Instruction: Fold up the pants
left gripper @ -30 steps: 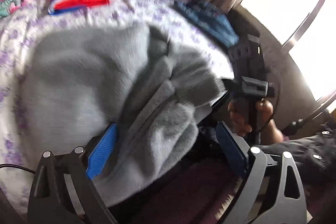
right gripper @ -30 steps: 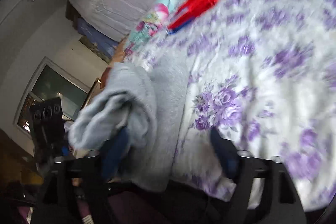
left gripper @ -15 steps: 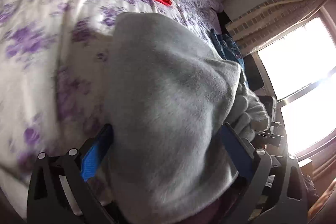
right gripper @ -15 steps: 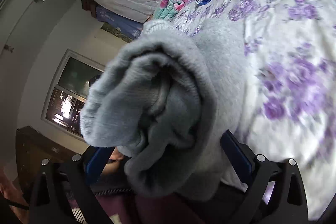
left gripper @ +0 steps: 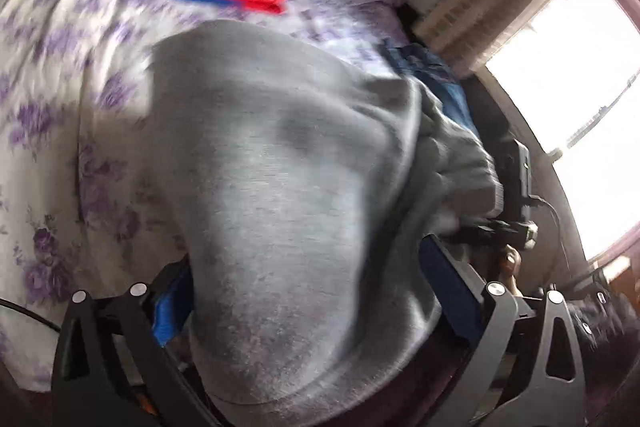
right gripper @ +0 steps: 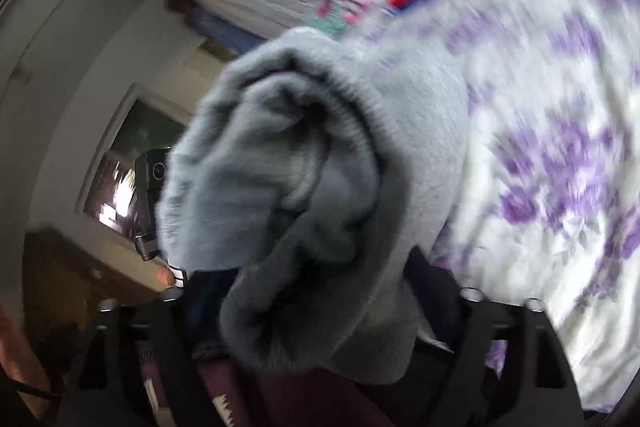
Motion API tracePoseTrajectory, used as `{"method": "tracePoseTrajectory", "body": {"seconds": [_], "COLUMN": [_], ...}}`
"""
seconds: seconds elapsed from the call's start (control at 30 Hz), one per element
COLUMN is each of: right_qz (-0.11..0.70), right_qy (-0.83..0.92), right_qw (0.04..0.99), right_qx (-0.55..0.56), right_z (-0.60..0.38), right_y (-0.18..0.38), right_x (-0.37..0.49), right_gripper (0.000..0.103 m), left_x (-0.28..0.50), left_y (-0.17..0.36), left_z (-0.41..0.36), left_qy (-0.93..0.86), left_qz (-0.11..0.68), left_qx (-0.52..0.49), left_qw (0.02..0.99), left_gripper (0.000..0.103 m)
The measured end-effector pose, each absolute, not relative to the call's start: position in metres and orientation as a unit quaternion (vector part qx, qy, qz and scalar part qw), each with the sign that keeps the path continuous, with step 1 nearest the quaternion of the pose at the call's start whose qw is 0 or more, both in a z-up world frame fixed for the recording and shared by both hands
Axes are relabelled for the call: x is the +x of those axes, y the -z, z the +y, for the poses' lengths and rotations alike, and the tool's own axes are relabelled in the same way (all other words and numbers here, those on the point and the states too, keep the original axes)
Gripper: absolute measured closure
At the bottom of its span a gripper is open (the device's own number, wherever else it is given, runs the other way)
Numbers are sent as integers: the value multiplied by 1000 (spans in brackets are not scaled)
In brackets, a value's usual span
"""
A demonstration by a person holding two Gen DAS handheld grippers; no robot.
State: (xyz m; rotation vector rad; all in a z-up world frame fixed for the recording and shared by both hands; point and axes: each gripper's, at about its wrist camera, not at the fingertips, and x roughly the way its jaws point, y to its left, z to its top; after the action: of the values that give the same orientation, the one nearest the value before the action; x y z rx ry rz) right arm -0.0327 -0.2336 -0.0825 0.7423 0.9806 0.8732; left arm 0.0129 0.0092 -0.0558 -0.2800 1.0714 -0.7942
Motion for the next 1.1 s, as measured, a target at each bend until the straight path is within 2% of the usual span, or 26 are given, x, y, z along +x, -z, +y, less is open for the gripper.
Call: {"method": "tracePoseTrajectory", "body": {"seconds": [0.07,0.1,0.17,0.23,0.27,0.43,0.53,0.73,0.83,0.97,1.0,1.03,1.07,1.1], "right_qz": [436,435,414,381,371,326,314,268,245,249,265,274,303,332], "right_qy": [-401,-402,-419,-443,-449,-469,-463,-428,-408,-351,-324,-303,-250,-194], "right_qw": [734,740,750,757,758,764,781,837,855,877,878,880,887,893], "right_qx": [333,319,301,294,295,300,276,212,205,217,232,240,243,232], "right_z": [-226,-220,-211,-212,-214,-234,-242,-247,-257,-257,-258,-258,-258,-258], "right_y": [83,78,68,52,46,5,-22,-104,-125,-95,-72,-57,-25,0], "right_x": [-28,-29,-32,-39,-40,-26,-5,106,159,273,304,320,345,357], "right_gripper": [6,9,31,40,41,41,41,41,38,28,26,17,13,13], "left_x": [33,42,42,34,30,26,52,144,203,302,334,360,383,404], "left_y": [82,97,95,81,71,15,-15,-86,-103,-79,-58,-35,-17,7], "left_z": [19,25,27,23,22,12,1,-15,-23,-38,-41,-44,-49,-49], "left_qy": [349,352,355,372,381,411,407,381,375,341,323,309,293,261], "left_qz": [522,535,525,509,497,449,431,373,353,368,382,402,423,450], "left_qx": [-170,-212,-226,-220,-221,-220,-207,-197,-202,-212,-218,-216,-212,-201], "left_qw": [760,738,740,744,748,762,778,823,833,839,838,834,831,830], "left_gripper": [4,4,6,9,11,13,13,13,12,12,12,12,12,12]}}
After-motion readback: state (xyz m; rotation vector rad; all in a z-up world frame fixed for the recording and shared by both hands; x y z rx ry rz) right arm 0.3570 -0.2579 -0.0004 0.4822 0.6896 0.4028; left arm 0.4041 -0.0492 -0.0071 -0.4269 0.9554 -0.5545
